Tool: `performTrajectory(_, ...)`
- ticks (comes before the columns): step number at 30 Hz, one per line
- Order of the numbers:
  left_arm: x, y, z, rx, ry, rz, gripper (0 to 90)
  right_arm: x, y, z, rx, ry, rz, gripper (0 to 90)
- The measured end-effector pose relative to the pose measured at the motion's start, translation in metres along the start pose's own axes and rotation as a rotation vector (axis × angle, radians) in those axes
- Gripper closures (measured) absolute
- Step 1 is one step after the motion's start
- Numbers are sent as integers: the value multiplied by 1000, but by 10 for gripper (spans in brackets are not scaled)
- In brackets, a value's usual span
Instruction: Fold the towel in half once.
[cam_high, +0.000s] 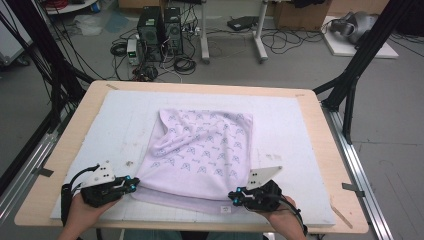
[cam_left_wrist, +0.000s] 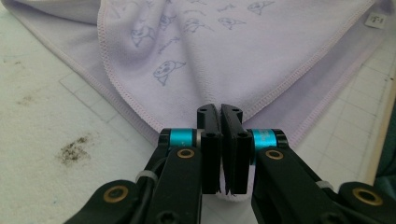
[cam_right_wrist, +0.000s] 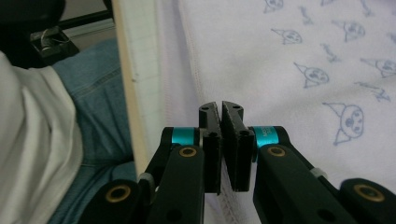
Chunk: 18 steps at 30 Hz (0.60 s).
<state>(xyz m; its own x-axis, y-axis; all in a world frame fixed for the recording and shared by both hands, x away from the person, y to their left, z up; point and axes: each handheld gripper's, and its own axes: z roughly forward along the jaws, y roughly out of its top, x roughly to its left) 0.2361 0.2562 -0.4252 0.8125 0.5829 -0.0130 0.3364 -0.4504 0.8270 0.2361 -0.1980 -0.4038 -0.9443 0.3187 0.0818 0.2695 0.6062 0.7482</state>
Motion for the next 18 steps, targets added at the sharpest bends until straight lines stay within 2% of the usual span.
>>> performTrajectory(2, -2, -7, 3, 25, -2, 2, 861, 4, -2, 3, 20, 18, -9, 862)
performTrajectory(4, -3, -14, 8, 57, -17, -8, 843, 1, -12, 10, 48, 27, 13, 819)
performTrajectory(6, -4, -17, 10, 61, -28, -21, 750, 0, -22, 16, 68, 30, 33, 724)
performTrajectory(8, -4, -17, 11, 67, -40, -24, 700, 0, -28, 13, 58, 31, 29, 671)
performTrajectory(10, -4, -16, 12, 81, -53, -16, 630, 0, -32, 10, 47, 53, 31, 596)
performTrajectory(13, -3, -17, 13, 79, -62, -18, 594, 3, -38, 9, 81, 30, 6, 559)
performTrajectory(15, -5, -19, 13, 73, -51, -10, 604, 4, -41, 11, 69, 22, -15, 575)
performTrajectory(16, -6, -20, 13, 66, -27, -7, 651, 4, -42, 11, 63, 15, -19, 632)
performTrajectory(17, -6, -21, 12, 62, -15, -4, 738, 3, -43, 10, 58, 3, -25, 716)
performTrajectory(18, -5, -21, 11, 60, -22, -16, 817, 1, -44, 9, 54, 2, -22, 822)
